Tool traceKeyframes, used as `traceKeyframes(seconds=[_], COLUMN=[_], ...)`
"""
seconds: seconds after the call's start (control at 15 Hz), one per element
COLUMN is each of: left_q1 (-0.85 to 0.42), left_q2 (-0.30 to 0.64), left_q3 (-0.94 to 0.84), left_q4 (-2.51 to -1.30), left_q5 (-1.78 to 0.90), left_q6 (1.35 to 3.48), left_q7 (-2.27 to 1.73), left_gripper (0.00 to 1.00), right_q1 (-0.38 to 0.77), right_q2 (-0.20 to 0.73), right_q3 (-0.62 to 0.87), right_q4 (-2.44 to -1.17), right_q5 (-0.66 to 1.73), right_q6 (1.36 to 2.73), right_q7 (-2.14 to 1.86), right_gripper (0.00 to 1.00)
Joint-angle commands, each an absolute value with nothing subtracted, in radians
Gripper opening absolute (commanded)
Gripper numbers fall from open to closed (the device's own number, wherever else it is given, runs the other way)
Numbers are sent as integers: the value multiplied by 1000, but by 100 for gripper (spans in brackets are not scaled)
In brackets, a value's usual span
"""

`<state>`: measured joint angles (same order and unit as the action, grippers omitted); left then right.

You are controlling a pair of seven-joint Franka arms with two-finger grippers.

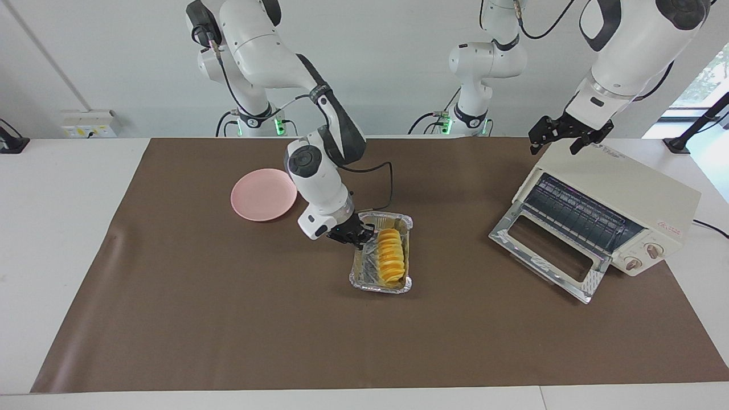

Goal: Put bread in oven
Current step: 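Grasp the foil tray with the right gripper and slide it toward the left arm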

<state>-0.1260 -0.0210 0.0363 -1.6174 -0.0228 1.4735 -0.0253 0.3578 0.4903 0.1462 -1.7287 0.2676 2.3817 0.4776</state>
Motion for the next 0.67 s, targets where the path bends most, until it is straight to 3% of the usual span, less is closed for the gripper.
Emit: traceKeyframes(seconds=[0.0,0.2,0.33,0.47,0.6], left_q1=[-115,-115,-120,-127,-129], left_q2=[-37,-37,-37,-37,-38], left_q3=[29,29,26,26,22], left_q4=[-1629,-1629,-1628,-1629,-1629], left_q5=[-34,-35,-35,-35,-35], left_q6=[1483,1483,1489,1477,1479], left_q7=[-34,-34,-29,-32,-32], left_gripper=[100,100,100,100,100], right_q1=[357,356,356,347,336], right_q2=[500,500,499,497,495], right_q3=[144,143,143,140,137], right_q4=[-1713,-1726,-1732,-1723,-1686], right_q5=[284,276,275,270,250], right_q6=[2390,2391,2390,2370,2312], right_q7=[485,483,485,485,483], right_gripper=[0,0,24,31,44])
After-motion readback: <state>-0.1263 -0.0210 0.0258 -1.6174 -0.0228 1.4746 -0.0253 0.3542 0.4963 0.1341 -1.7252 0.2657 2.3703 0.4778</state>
